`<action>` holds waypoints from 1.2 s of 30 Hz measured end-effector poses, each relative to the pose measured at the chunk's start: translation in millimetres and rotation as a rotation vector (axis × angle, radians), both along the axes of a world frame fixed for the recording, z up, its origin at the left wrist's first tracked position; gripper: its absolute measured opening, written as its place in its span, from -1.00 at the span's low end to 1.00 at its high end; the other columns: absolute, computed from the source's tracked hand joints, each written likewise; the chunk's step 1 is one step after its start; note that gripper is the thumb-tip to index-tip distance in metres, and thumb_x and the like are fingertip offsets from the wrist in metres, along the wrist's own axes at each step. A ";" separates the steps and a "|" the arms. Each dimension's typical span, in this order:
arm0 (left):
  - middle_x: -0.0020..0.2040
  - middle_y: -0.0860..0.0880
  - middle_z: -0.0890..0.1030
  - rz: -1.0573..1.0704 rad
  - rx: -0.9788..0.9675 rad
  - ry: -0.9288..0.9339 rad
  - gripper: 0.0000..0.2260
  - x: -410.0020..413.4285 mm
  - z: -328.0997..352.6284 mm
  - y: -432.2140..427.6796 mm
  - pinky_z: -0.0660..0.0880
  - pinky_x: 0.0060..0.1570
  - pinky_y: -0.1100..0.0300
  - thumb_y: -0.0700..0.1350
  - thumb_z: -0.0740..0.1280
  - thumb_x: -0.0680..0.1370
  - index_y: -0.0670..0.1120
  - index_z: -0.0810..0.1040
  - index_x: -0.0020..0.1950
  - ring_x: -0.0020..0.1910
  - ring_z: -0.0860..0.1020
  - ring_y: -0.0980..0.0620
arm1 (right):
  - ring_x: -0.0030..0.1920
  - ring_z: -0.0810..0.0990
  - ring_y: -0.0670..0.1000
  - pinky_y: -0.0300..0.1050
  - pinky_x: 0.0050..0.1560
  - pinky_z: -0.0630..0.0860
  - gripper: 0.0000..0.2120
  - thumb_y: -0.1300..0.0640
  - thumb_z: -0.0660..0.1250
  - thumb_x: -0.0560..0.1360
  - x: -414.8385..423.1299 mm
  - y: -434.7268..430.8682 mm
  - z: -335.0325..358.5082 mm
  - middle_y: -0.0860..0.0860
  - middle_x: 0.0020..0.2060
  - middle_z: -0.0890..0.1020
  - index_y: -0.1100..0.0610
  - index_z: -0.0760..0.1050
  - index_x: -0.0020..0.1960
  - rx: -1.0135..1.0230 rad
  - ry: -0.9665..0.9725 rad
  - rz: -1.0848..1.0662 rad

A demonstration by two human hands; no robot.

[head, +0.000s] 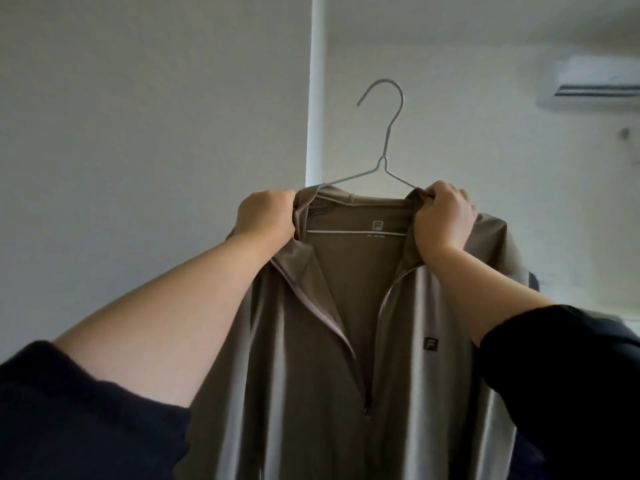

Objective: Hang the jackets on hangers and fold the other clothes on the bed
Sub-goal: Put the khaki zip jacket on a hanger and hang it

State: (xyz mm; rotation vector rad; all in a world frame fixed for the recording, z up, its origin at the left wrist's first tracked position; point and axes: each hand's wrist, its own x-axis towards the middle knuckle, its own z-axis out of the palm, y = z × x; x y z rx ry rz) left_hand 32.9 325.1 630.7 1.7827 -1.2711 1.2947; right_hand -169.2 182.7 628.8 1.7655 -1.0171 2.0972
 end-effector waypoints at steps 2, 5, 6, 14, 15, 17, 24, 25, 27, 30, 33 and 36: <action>-0.06 -0.19 0.60 -0.034 0.030 0.024 -0.91 -8.7 -13.5 -12.5 0.31 -0.24 0.10 -0.23 0.22 0.53 -0.18 0.50 -0.02 -0.08 0.55 -0.24 | 0.11 0.46 0.20 -0.02 0.05 0.28 -0.76 0.32 0.16 0.46 -12.8 -8.8 -11.0 0.17 0.01 0.61 0.22 0.55 0.04 0.012 0.020 -0.031; -0.06 -0.19 0.60 -0.055 0.119 0.069 -0.92 -19.3 -56.1 -36.9 0.29 -0.24 0.09 -0.24 0.23 0.53 -0.18 0.50 -0.02 -0.09 0.54 -0.23 | 0.10 0.47 0.21 -0.01 0.07 0.29 -0.76 0.32 0.17 0.46 -27.2 -30.6 -55.3 0.19 0.01 0.60 0.23 0.54 0.04 0.081 0.086 -0.073; -0.06 -0.19 0.60 -0.061 0.157 0.085 -0.94 -22.8 -77.2 -46.5 0.29 -0.25 0.09 -0.24 0.23 0.53 -0.16 0.48 -0.04 -0.09 0.54 -0.23 | 0.09 0.47 0.21 0.00 0.06 0.29 -0.77 0.32 0.17 0.46 -31.9 -39.1 -78.1 0.19 0.00 0.60 0.24 0.54 0.03 0.111 0.114 -0.084; -0.02 -0.11 0.48 -0.096 0.460 0.217 -0.82 -37.3 -290.3 -131.3 0.19 -0.18 0.17 -0.21 0.21 0.56 -0.20 0.57 0.05 -0.02 0.42 -0.13 | -0.05 0.50 0.25 0.03 -0.06 0.35 -0.88 0.34 0.19 0.47 -64.0 -104.5 -298.9 0.24 -0.15 0.59 0.29 0.51 -0.13 0.438 0.397 -0.156; -0.06 -0.08 0.43 -0.114 0.452 0.283 -0.82 -34.6 -316.4 -142.5 0.14 -0.20 0.19 -0.21 0.19 0.56 -0.20 0.57 0.03 -0.07 0.36 -0.09 | -0.03 0.48 0.25 0.03 -0.05 0.35 -0.87 0.33 0.19 0.48 -65.5 -110.6 -322.7 0.24 -0.13 0.58 0.30 0.51 -0.12 0.490 0.422 -0.162; -0.11 -0.02 0.35 -0.132 0.480 0.396 -0.82 -30.3 -360.8 -159.9 0.09 -0.25 0.20 -0.19 0.16 0.57 -0.17 0.55 -0.04 -0.16 0.24 -0.02 | 0.01 0.43 0.24 0.05 -0.02 0.33 -0.82 0.29 0.20 0.51 -67.9 -119.6 -363.0 0.23 -0.07 0.54 0.30 0.57 -0.07 0.560 0.462 -0.203; -0.08 -0.14 0.59 -0.104 0.729 0.525 -0.81 -29.1 -429.9 -194.5 0.35 -0.25 0.12 -0.16 0.15 0.61 -0.16 0.54 -0.03 -0.15 0.50 -0.15 | -0.08 0.51 0.21 0.00 -0.06 0.35 -0.78 0.18 0.19 0.53 -52.9 -151.5 -431.3 0.14 -0.18 0.59 0.17 0.61 -0.08 0.740 0.614 -0.219; -0.10 -0.14 0.58 -0.116 0.690 0.616 -0.82 -27.0 -435.2 -200.7 0.35 -0.25 0.11 -0.15 0.16 0.60 -0.16 0.53 -0.06 -0.16 0.49 -0.14 | -0.08 0.54 0.20 0.00 -0.08 0.41 -0.78 0.17 0.17 0.53 -47.3 -154.7 -435.2 0.13 -0.17 0.62 0.16 0.60 -0.06 0.798 0.564 -0.175; -0.08 -0.13 0.57 -0.174 0.622 0.840 -0.85 -24.4 -446.8 -214.4 0.37 -0.20 0.11 -0.14 0.17 0.58 -0.15 0.52 -0.05 -0.07 0.51 -0.16 | 0.01 0.56 0.18 0.00 -0.02 0.47 -0.77 0.15 0.17 0.56 -37.2 -161.9 -445.2 0.12 -0.06 0.65 0.15 0.57 0.08 0.890 0.457 -0.080; 0.32 -0.09 0.49 -0.441 0.684 1.245 -0.58 -26.7 -480.1 -231.3 0.39 0.14 0.12 -0.15 0.22 0.58 -0.02 0.31 0.44 0.28 0.46 -0.10 | 0.28 0.47 0.11 -0.01 0.26 0.40 -0.54 0.09 0.22 0.59 -24.9 -167.3 -468.3 0.08 0.31 0.50 0.08 0.27 0.46 1.075 0.411 0.140; 0.49 -0.07 0.28 -0.572 0.731 1.525 -0.34 -40.7 -529.2 -228.1 0.35 0.25 0.17 -0.22 0.23 0.56 0.07 -0.01 0.57 0.38 0.38 -0.06 | 0.24 0.49 0.14 0.00 0.22 0.43 -0.52 0.15 0.23 0.55 -19.0 -161.5 -508.7 0.07 0.28 0.51 0.06 0.25 0.45 1.216 0.452 0.243; 0.35 -0.08 0.47 -0.484 0.768 1.517 -0.52 -61.0 -574.1 -213.3 0.37 0.19 0.22 -0.27 0.18 0.53 -0.04 0.33 0.45 0.28 0.47 -0.04 | 0.11 0.56 0.14 -0.18 0.00 0.39 -0.74 0.21 0.21 0.53 -22.4 -145.7 -554.8 0.10 0.05 0.63 0.17 0.55 0.17 1.347 0.555 0.250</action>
